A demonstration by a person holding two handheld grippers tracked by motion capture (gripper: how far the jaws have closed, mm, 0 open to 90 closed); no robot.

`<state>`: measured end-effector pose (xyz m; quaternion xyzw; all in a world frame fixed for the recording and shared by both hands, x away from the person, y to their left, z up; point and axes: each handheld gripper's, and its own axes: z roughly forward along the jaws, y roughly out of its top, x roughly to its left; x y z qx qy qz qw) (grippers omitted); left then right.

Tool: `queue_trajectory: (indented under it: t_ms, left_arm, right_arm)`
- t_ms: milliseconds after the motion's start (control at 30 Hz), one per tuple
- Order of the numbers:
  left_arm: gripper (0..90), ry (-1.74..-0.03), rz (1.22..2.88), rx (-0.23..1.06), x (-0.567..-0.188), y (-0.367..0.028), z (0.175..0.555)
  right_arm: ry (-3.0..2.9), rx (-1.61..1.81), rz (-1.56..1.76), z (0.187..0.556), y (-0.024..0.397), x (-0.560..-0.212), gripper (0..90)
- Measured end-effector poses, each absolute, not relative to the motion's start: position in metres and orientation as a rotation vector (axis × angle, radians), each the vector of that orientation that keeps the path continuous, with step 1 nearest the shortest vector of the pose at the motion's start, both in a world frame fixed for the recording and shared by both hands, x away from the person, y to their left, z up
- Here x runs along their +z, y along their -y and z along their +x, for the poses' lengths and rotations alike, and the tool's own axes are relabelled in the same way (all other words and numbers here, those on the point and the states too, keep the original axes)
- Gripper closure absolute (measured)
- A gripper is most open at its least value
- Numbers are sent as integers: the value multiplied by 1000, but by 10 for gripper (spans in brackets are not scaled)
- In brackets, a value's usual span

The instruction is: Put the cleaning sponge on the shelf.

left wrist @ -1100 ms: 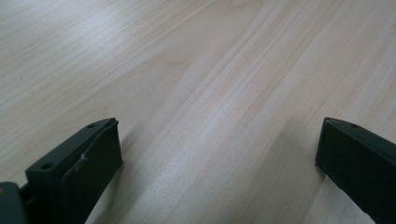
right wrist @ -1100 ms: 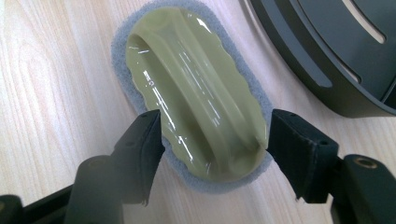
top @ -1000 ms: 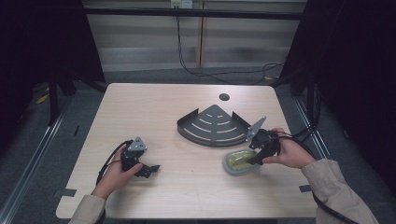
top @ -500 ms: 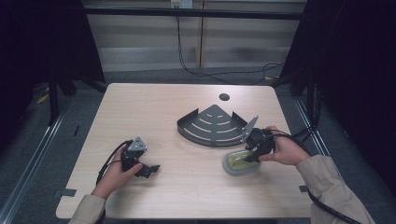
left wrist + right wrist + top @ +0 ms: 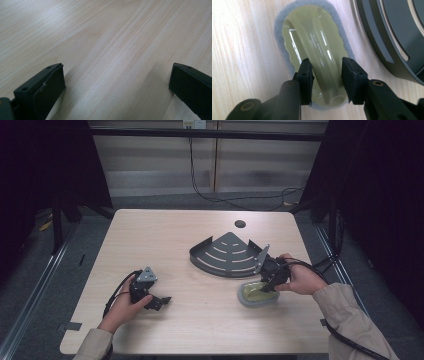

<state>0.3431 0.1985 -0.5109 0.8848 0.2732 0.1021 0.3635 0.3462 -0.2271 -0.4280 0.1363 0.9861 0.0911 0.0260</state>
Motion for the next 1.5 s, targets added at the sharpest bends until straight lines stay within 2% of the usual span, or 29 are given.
queue_trajectory:
  t_ms: [200, 1500]
  left_arm:
    - [0, -702, 2276, 261, -511, -199, 343]
    - [0, -706, 2271, 262, -511, -198, 343]
  right_arm:
    - [-3058, 296, 411, 346, 226, -425, 705]
    - [-3013, 336, 536, 354, 235, -369, 711]
